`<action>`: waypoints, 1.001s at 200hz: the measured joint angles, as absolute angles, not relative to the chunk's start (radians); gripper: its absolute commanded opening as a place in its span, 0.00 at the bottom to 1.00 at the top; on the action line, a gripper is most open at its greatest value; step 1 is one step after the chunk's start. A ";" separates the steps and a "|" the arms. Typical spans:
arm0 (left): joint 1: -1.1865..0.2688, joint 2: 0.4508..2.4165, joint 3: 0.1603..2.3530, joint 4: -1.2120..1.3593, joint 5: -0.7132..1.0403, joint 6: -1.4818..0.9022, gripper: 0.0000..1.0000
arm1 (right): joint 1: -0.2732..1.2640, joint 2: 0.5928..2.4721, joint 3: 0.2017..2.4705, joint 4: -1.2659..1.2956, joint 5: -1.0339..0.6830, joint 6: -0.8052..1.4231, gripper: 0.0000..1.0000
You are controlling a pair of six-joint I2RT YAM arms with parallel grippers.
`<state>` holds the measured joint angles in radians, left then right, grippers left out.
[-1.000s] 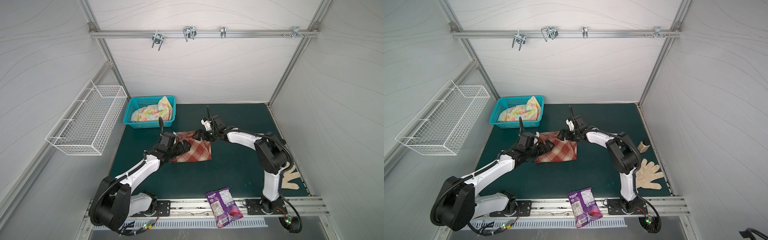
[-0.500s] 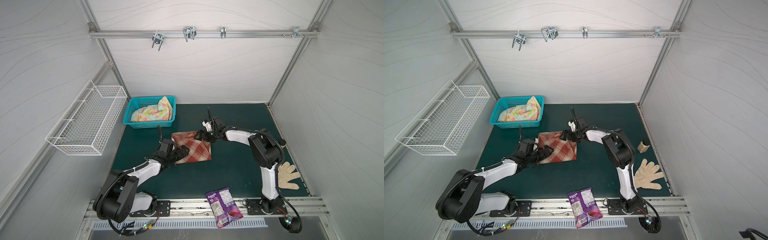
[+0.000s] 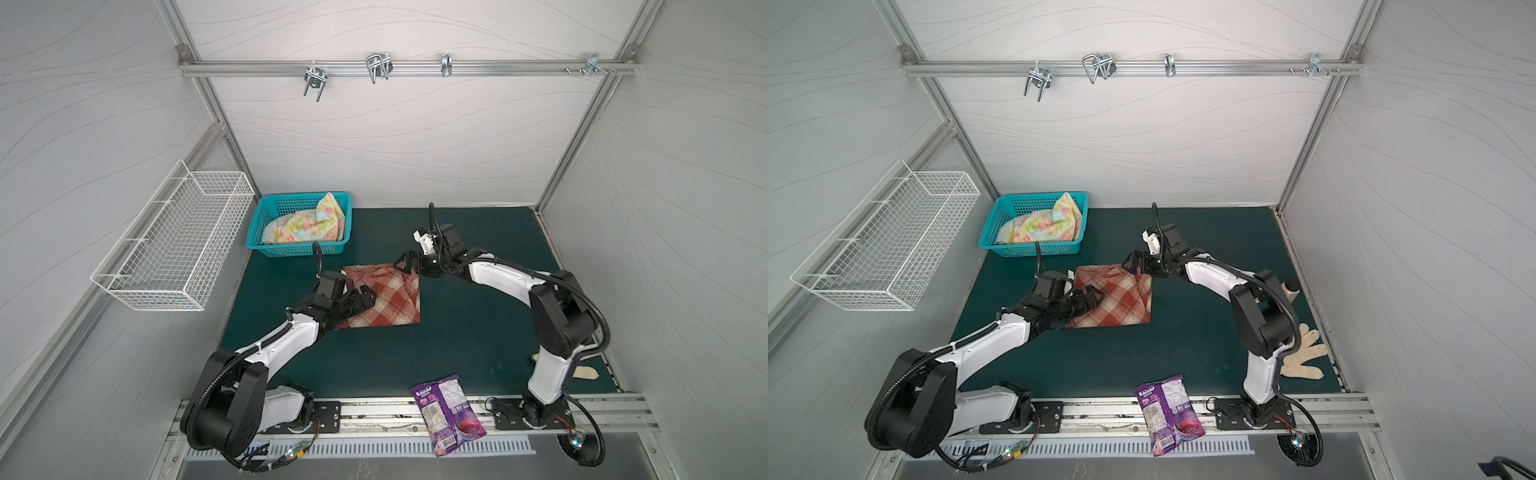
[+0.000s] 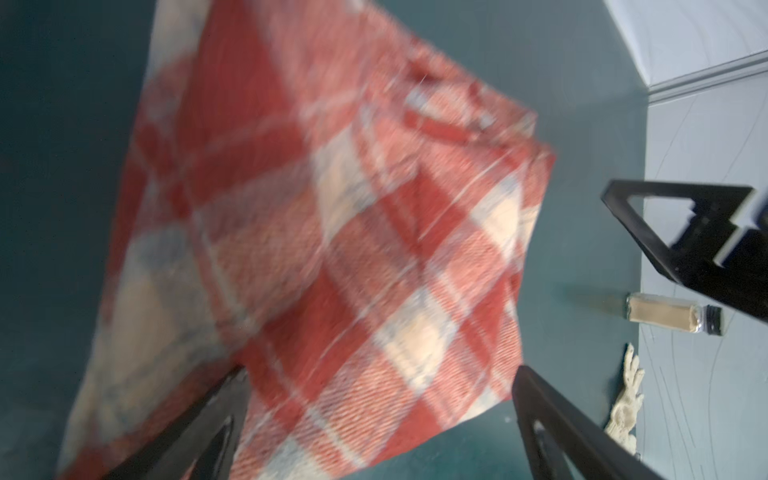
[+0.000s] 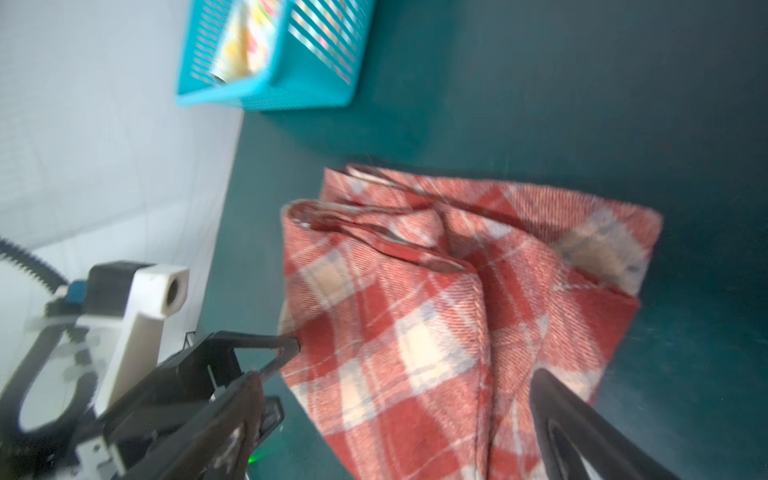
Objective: Fold and stack the skirts
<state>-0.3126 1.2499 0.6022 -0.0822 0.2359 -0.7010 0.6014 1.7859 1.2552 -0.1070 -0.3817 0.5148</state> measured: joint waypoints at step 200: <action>-0.120 1.551 0.856 0.004 0.406 -0.692 0.99 | 0.677 1.743 1.000 -0.132 -0.209 0.484 0.99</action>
<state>-0.1204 1.5509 0.8558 0.0044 0.4061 -0.6922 0.6773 1.7432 1.0004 -0.1322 -0.2092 0.4835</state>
